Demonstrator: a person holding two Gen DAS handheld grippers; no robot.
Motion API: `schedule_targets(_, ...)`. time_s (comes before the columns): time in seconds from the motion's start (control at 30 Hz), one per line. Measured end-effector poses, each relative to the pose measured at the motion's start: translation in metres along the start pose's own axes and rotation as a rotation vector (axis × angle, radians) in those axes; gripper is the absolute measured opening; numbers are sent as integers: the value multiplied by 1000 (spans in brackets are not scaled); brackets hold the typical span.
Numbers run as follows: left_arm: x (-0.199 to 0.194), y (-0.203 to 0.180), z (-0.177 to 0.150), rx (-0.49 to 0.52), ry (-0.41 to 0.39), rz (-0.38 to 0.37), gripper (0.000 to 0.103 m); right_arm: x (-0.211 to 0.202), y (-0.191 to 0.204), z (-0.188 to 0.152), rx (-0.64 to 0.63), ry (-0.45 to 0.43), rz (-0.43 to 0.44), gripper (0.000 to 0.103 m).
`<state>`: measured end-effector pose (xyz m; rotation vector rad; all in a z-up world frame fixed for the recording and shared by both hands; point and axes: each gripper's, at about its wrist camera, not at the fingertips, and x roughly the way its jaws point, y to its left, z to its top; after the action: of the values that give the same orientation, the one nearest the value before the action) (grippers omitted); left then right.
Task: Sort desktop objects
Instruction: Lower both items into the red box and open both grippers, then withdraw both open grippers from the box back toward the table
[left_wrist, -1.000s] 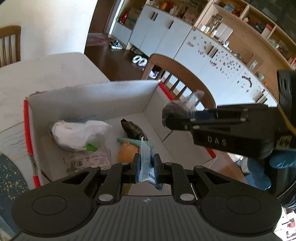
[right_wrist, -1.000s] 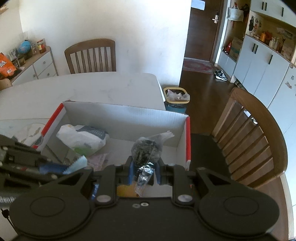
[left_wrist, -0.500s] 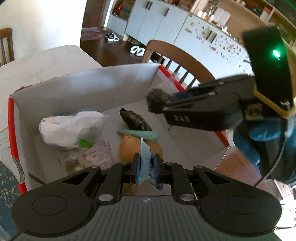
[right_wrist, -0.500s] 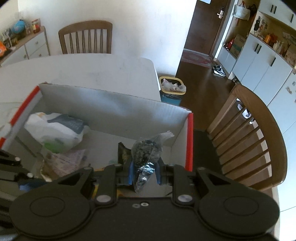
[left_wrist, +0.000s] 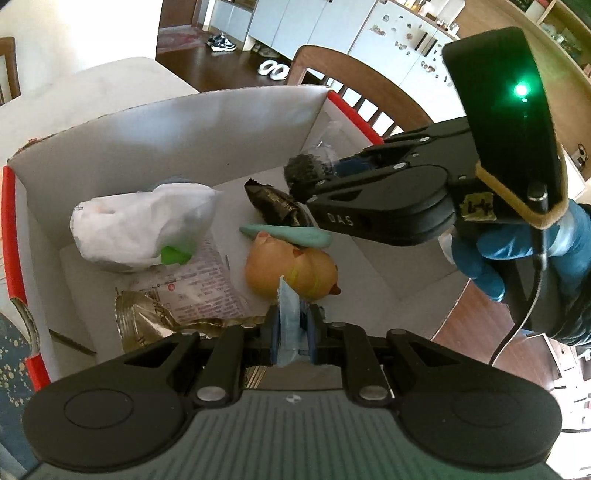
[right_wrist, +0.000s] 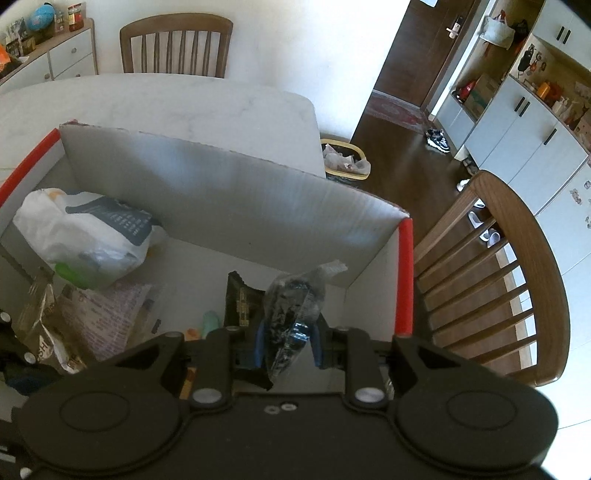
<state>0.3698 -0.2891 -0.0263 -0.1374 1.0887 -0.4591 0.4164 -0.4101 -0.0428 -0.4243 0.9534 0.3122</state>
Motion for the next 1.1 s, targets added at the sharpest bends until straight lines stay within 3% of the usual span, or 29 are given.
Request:
schedule_targets(0.13,-1,2,0,-2,2,12,17,-1,0,-2,1,-2,9,31)
schedule_targets(0.17,-3,2,0,-1,2,18,22,-1,-1,-2,5,-2,8,34)
schedule_targets(0.23,-6,3,1,-1,3,14,43,-4,-4,-3,16,-7,13,38)
schedule_targets(0.27,-8,5,1,-9,1,2,62,-5,-4,-3,20,-8,13,40)
schedule_targets(0.3,-12,6,0,-16,-6,-10,68,-6,-6,-3,25,-9,15,43)
schedule_targets(0.57,-32,7,-5,-9,-41,-7,68,-25,-13,-3,59,-30,31,59)
schedule_targets(1.1,-67,3,-12,6,-120,1,68,-80,-12,-3,96,-88,61,62)
